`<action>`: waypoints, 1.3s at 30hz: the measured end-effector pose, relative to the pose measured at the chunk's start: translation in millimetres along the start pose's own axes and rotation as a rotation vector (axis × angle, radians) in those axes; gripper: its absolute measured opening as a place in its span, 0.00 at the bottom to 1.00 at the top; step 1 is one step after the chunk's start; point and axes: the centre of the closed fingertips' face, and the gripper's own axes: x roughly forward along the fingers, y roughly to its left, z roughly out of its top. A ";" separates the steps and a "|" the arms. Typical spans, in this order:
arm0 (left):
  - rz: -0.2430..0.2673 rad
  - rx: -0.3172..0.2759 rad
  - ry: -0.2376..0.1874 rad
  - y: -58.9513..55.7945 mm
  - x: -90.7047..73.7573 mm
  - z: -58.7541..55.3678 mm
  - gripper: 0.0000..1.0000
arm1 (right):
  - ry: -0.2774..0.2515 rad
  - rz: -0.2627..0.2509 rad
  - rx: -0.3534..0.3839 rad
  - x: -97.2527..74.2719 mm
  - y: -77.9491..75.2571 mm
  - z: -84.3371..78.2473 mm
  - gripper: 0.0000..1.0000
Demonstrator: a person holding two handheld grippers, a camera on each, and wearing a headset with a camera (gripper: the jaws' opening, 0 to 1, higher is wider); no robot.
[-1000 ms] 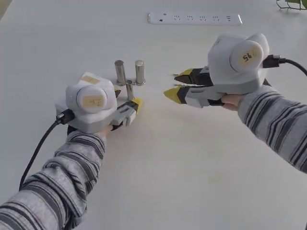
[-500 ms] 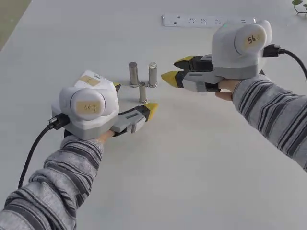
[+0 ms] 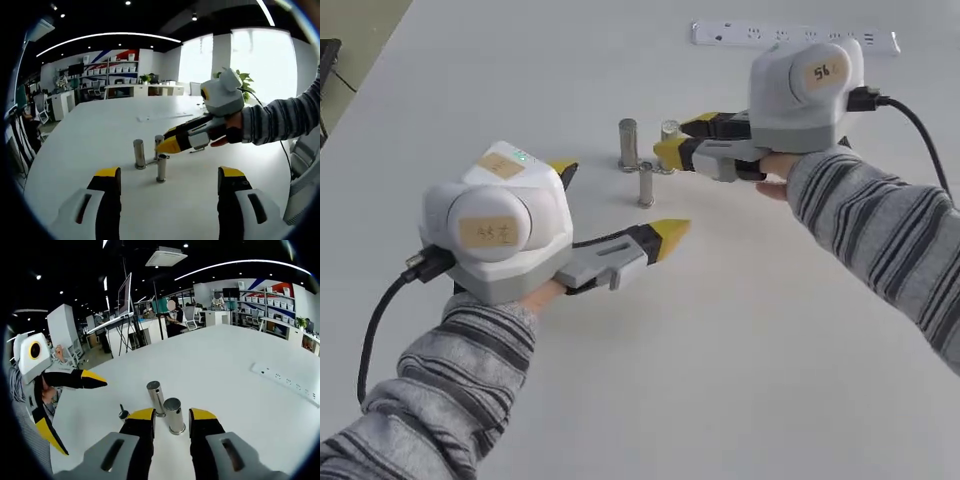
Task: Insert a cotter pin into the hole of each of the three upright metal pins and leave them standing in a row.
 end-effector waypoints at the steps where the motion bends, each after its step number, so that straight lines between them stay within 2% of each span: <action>1: -0.002 -0.002 -0.003 -0.6 -1.9 0.8 0.78 | 0.002 0.000 0.005 2.5 0.2 -0.8 0.22; 10: -0.002 0.004 -0.013 -2.9 -8.2 3.6 0.78 | 0.010 -0.005 0.025 10.5 0.5 -7.1 0.14; 15: -0.008 0.013 0.005 -6.8 -8.3 -2.1 0.78 | 0.007 -0.010 0.046 12.5 -5.1 -7.9 0.11; 19: -0.006 0.000 0.003 -6.8 -8.2 -3.6 0.79 | 0.010 -0.011 0.029 12.1 -5.2 -8.0 0.10; 21: -0.006 0.003 0.010 -6.8 -7.9 -5.6 0.81 | 0.013 -0.019 -0.010 11.7 -5.9 -7.5 0.09; 24: -0.006 0.005 0.018 -6.3 -9.2 -7.3 0.83 | 0.010 -0.055 -0.022 8.9 -8.1 -5.8 0.08; 28: -0.017 0.002 0.021 -7.4 -10.9 -7.7 0.86 | 0.023 -0.074 -0.075 4.0 -6.2 -9.3 0.08; 30: -0.027 0.009 0.027 -8.8 -11.5 -8.6 0.87 | 0.023 -0.081 -0.074 1.3 -5.8 -10.0 0.08; 33: -0.040 0.014 0.035 -11.5 -12.8 -10.2 0.90 | 0.027 -0.099 -0.074 -5.7 -6.1 -11.7 0.08; 36: -0.047 0.017 0.039 -13.2 -13.8 -11.4 0.92 | 0.046 -0.129 -0.113 -13.4 -7.1 -14.6 0.08; 39: -0.048 0.019 0.032 -14.1 -15.3 -9.8 0.94 | 0.044 -0.156 -0.107 -23.6 -7.7 -15.6 0.08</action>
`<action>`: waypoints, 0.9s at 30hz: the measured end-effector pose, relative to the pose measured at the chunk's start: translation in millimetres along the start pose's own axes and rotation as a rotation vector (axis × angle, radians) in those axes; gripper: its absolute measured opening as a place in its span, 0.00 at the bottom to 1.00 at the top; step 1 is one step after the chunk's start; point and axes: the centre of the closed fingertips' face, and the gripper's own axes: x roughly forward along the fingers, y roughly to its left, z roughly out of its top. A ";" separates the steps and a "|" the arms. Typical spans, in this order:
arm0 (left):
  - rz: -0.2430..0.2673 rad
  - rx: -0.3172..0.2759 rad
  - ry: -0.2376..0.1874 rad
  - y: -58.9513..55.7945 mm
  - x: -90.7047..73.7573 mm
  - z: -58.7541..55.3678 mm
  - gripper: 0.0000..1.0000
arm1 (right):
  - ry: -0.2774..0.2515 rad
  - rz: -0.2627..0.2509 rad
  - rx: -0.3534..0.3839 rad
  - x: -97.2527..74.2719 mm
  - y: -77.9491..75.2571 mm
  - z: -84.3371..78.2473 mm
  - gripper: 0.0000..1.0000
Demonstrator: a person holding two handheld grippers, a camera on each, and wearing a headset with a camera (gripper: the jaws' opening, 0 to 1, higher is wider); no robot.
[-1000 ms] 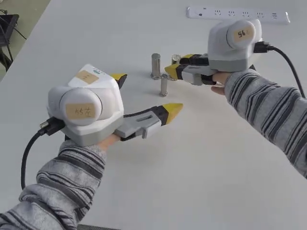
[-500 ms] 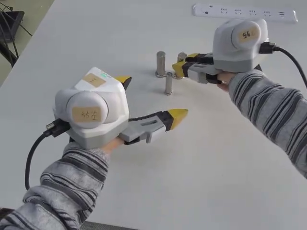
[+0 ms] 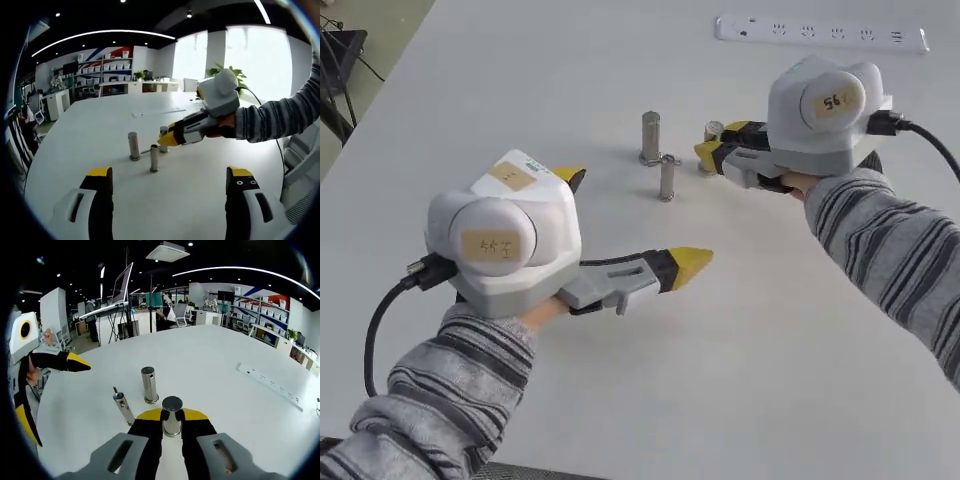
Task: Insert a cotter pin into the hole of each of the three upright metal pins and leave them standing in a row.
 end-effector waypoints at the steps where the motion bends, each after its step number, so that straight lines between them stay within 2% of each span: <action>1: -0.002 -0.002 -0.001 -0.5 -0.4 0.5 0.94 | 0.001 -0.009 0.003 -2.5 -0.4 -0.8 0.08; 8: -0.003 -0.003 -0.011 -5.3 -5.0 3.0 0.99 | 0.010 -0.054 0.025 -19.2 -3.3 -9.7 0.08; 16: -0.009 0.003 -0.010 -9.3 -11.1 3.1 0.99 | 0.007 -0.085 0.052 -41.9 10.6 -14.2 0.08; 27: -0.014 0.019 -0.011 -13.8 -18.4 5.0 0.99 | 0.024 -0.118 0.068 -56.7 30.0 -27.0 0.08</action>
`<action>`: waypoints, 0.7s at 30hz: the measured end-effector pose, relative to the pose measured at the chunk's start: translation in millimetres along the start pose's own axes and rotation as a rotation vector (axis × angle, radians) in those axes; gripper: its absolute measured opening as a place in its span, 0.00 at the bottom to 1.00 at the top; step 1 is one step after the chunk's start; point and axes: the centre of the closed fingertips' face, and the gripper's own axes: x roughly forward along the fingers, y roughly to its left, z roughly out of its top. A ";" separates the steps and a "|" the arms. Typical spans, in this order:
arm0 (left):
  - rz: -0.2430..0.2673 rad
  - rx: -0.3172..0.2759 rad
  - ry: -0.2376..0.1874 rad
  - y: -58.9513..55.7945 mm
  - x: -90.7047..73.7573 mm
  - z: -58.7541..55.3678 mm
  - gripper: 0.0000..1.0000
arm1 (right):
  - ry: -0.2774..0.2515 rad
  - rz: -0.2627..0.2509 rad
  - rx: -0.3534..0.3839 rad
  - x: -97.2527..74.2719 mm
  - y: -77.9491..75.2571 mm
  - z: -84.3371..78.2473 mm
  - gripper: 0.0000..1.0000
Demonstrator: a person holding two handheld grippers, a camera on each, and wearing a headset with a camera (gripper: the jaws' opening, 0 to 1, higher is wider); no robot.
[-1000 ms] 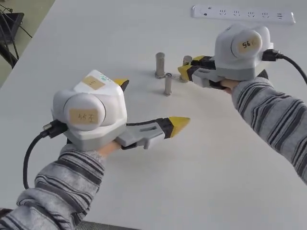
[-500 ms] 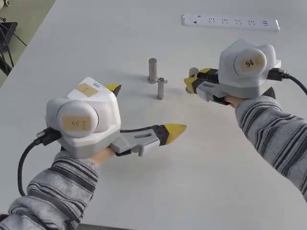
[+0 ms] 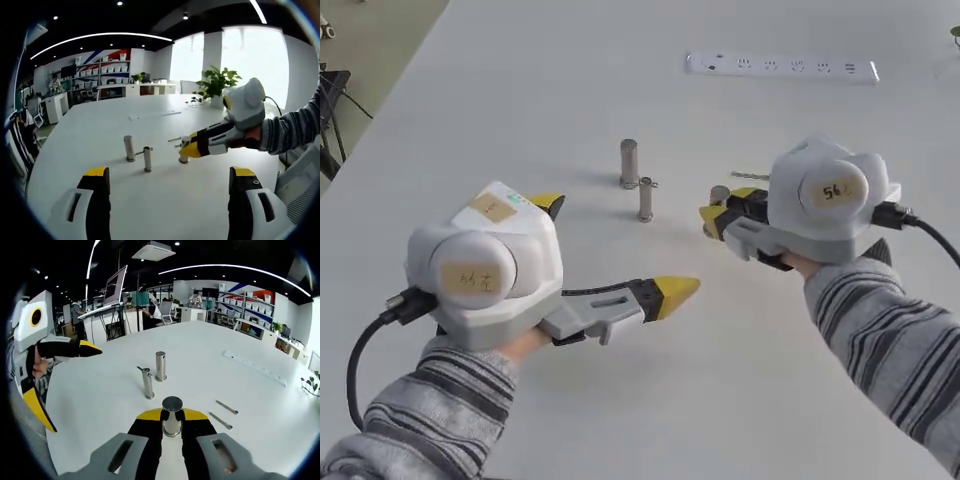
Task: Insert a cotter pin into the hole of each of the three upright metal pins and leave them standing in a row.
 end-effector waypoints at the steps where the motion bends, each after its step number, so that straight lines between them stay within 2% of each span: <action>1: 0.000 0.001 0.000 -0.1 -0.2 0.1 0.99 | 0.000 -0.006 0.001 -1.5 1.1 -1.7 0.08; 18: -0.007 0.010 0.003 -5.3 -4.0 1.0 0.97 | 0.026 -0.034 0.030 -5.1 8.9 -20.8 0.08; 21: -0.007 0.009 0.003 -5.3 -4.3 1.0 0.97 | 0.014 -0.044 0.041 -6.5 8.4 -21.5 0.08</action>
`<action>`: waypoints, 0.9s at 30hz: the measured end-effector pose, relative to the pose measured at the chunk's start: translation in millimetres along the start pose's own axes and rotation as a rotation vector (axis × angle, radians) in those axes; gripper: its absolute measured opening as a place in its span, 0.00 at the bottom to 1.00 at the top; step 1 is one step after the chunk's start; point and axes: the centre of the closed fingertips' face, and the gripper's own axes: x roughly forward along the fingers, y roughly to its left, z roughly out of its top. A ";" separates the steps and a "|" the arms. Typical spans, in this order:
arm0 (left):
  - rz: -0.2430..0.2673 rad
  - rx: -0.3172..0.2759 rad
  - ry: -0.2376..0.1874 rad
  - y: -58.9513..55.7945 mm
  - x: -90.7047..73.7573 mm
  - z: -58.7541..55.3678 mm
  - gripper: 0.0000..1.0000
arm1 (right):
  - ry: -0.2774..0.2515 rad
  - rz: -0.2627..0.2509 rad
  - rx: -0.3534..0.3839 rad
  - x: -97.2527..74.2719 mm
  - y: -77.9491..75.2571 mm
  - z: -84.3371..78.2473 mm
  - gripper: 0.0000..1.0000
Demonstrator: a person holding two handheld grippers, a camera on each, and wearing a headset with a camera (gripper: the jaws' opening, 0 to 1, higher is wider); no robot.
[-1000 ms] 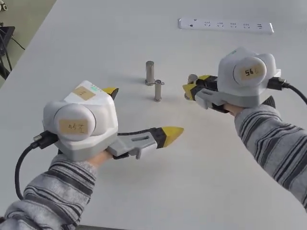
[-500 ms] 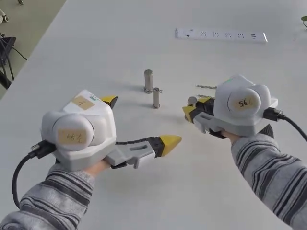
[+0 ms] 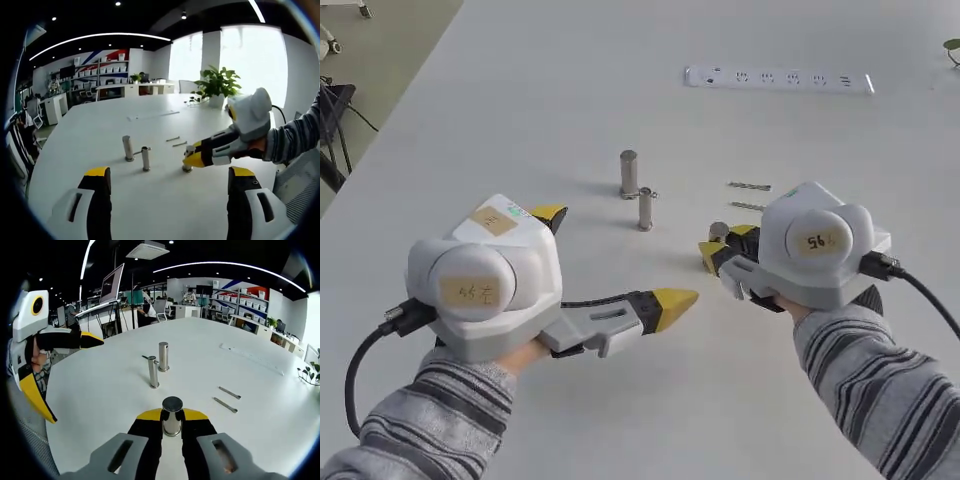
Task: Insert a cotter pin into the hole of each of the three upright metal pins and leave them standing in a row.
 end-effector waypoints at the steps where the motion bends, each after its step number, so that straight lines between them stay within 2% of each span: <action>1: 0.000 0.000 0.001 0.0 -0.1 -0.3 0.96 | -0.002 -0.001 0.004 -0.1 0.3 -0.2 0.08; 7: -0.001 -0.001 0.008 -0.9 0.8 -1.9 0.96 | -0.012 0.000 0.001 -1.4 1.8 -1.6 0.08; 10: -0.001 -0.001 0.013 -1.6 1.3 -3.1 0.96 | -0.022 0.010 0.019 -1.4 1.8 -1.5 0.09; 16: -0.001 -0.005 0.015 -2.7 1.5 -3.6 0.96 | -0.035 0.030 0.004 -2.5 2.5 -0.5 0.10; 20: 0.001 -0.009 0.012 -2.7 1.5 -2.9 0.96 | -0.033 0.049 -0.008 -7.8 4.8 -1.5 0.18; 27: 0.009 -0.026 -0.001 -1.7 0.9 -0.2 0.97 | -0.035 0.077 0.007 -22.2 3.9 -1.7 0.24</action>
